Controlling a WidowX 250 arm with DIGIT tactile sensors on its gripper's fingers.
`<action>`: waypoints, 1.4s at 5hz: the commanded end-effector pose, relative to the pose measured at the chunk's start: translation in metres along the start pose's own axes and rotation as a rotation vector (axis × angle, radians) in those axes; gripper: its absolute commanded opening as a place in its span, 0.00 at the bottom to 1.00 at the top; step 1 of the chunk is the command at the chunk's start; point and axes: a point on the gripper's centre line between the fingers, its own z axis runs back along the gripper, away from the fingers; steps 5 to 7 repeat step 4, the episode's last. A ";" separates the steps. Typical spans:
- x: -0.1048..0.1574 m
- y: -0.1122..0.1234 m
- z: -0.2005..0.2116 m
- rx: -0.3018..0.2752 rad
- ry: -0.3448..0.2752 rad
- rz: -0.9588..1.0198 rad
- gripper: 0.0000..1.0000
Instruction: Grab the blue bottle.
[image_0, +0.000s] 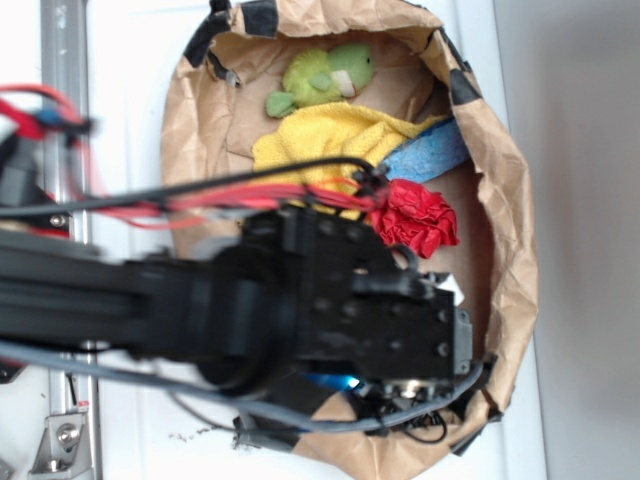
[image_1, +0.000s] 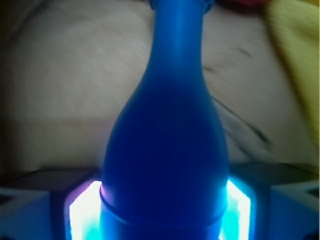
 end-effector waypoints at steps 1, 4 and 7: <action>0.037 0.064 0.122 -0.138 -0.266 -0.458 0.00; 0.027 0.038 0.138 0.085 -0.165 -0.683 0.00; 0.027 0.038 0.138 0.085 -0.165 -0.683 0.00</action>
